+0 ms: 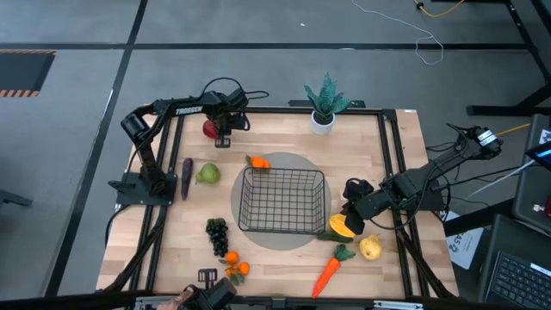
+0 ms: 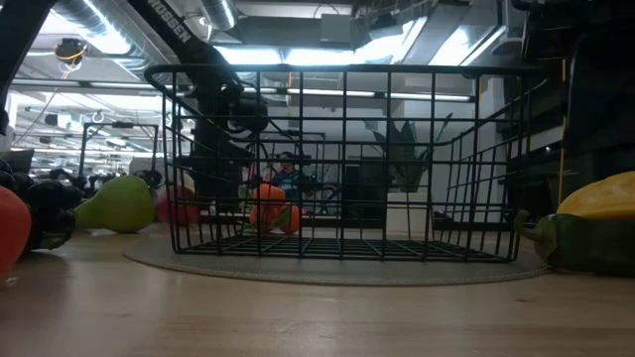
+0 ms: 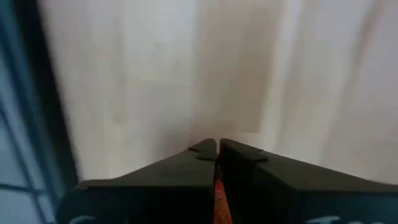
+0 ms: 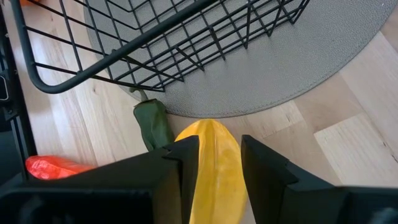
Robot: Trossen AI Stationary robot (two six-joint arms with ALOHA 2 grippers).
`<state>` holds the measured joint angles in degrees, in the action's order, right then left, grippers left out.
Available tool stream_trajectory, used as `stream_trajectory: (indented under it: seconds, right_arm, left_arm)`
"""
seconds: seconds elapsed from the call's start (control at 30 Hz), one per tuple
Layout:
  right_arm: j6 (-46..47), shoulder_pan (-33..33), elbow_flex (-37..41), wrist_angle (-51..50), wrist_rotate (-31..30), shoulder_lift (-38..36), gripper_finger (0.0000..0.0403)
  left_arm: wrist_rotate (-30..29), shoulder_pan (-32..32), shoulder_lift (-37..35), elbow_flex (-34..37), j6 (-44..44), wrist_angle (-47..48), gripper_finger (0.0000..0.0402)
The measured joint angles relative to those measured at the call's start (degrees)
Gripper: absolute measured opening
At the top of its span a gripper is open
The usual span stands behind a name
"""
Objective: Build produce basket
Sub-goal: Put the pomegranate into the black wire basket
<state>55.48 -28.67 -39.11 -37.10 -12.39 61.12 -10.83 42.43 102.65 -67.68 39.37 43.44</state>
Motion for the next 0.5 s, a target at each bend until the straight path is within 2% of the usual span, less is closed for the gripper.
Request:
stream_trajectory:
  seconds: [0.13, 0.33, 0.5]
  right_arm:
    - [0.0, 0.0, 0.0, 0.0, 0.0, 0.0, 0.011]
    - [-0.1, 0.0, 0.0, 0.0, 0.0, 0.0, 0.011]
    - [-0.2, 0.0, 0.0, 0.0, 0.0, 0.0, 0.011]
  left_arm:
    - [-5.9, -2.4, -1.1, -0.6, 0.2, 0.6, 0.0]
    - [-6.2, -5.8, -3.2, -5.0, -1.9, 6.1, 0.0]
    - [-6.1, -9.6, -3.7, -11.4, -4.9, 12.2, 0.0]
